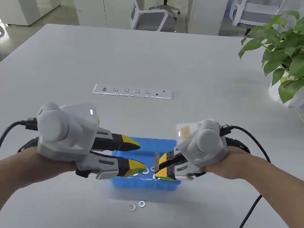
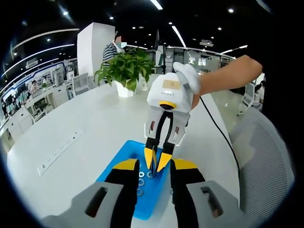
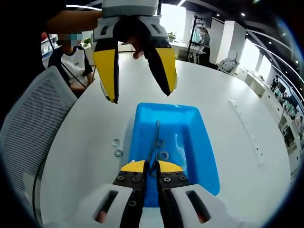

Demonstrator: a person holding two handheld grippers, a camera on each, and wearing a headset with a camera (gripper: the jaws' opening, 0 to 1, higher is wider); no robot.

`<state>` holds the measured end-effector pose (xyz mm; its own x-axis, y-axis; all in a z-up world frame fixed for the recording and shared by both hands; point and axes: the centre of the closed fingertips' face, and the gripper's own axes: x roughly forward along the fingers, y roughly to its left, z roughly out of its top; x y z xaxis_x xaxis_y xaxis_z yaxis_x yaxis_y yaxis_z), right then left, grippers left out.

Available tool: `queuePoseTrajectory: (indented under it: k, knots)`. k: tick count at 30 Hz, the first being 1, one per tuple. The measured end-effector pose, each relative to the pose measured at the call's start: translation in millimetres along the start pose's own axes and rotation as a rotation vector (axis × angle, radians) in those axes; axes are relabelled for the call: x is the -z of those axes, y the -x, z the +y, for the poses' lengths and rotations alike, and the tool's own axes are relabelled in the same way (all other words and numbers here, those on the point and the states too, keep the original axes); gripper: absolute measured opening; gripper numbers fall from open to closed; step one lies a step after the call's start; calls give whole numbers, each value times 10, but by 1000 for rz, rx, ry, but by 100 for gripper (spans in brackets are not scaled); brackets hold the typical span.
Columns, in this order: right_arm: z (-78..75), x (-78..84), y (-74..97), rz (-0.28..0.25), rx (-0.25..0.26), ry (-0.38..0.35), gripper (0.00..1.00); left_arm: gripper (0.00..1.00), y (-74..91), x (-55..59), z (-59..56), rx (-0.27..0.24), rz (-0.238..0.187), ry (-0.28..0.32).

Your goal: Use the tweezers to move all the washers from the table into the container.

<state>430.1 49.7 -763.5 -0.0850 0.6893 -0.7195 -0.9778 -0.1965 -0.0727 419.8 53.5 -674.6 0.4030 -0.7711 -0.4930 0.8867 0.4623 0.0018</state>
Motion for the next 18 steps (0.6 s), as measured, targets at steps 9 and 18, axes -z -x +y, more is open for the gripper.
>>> queuePoseTrajectory:
  k: [9, 18]
  knots:
    - [8, -10, -4, 1, -2, 18, 8, 27, -115, -34, -3, 33, 9, -34]
    - [18, -13, -7, -2, -3, 28, 8, 21, -205, -18, 9, 57, 27, -66]
